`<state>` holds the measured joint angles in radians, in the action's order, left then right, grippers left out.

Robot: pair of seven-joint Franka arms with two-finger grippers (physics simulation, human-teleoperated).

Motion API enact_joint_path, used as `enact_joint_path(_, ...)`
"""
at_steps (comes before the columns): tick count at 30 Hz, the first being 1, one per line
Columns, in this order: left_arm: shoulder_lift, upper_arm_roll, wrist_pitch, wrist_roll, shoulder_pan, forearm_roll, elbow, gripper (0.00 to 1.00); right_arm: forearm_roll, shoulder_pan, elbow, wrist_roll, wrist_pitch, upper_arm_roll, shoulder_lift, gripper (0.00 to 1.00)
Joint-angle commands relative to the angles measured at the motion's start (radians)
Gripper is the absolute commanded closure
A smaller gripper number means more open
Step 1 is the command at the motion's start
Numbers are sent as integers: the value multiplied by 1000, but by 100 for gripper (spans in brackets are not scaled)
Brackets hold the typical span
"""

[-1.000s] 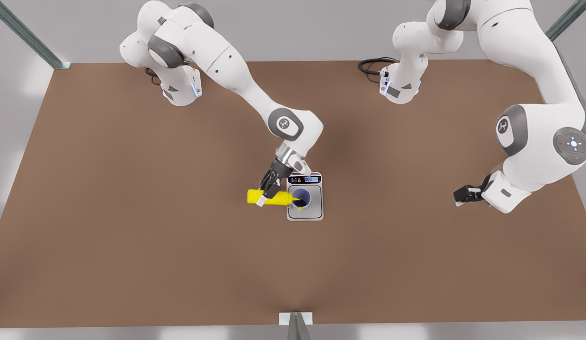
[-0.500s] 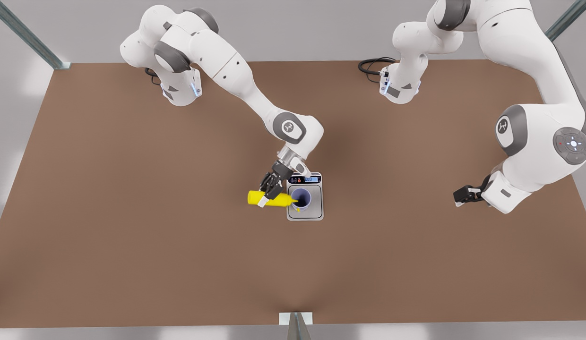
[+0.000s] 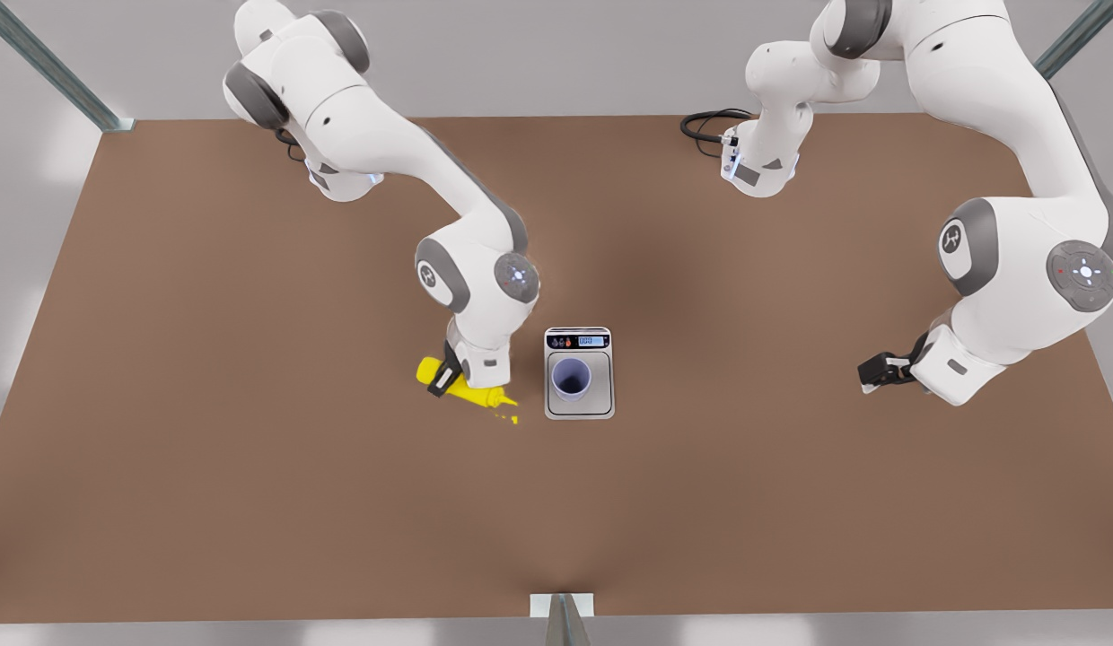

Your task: Move cup to the weight, pick up sauce bottle, pour sauce

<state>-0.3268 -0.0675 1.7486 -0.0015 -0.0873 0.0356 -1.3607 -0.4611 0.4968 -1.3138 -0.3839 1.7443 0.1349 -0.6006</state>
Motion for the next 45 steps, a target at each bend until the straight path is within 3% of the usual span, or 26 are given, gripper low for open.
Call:
enact_joint_path(1,0,0,0,0,0,0,0,0,27,-18,5,-45,14,0,1,44)
enact_joint_path(6,0,-2,-1,0,0,0,0,0,423,-208,-5,-579,171,-18,-14,44)
enact_joint_path(10,0,-2,-1,0,-2,0,0,0,874,-282,-41,-1078,185,-135,-61,44)
enact_joint_path(20,-1,0,-1,-2,-8,0,11,0,1631,-472,-99,-1638,86,-133,-277,44)
enact_joint_path(41,0,0,-1,-8,-14,-14,11,0,1659,-506,-143,-1905,115,-144,-357,43)
enact_joint_path(44,0,0,-3,-8,-14,-14,11,0,1659,-506,-143,-1902,115,-144,-355,41)
enact_joint_path(45,0,0,-3,-8,-15,-14,11,0,1661,-506,-143,-1899,113,-144,-354,36)
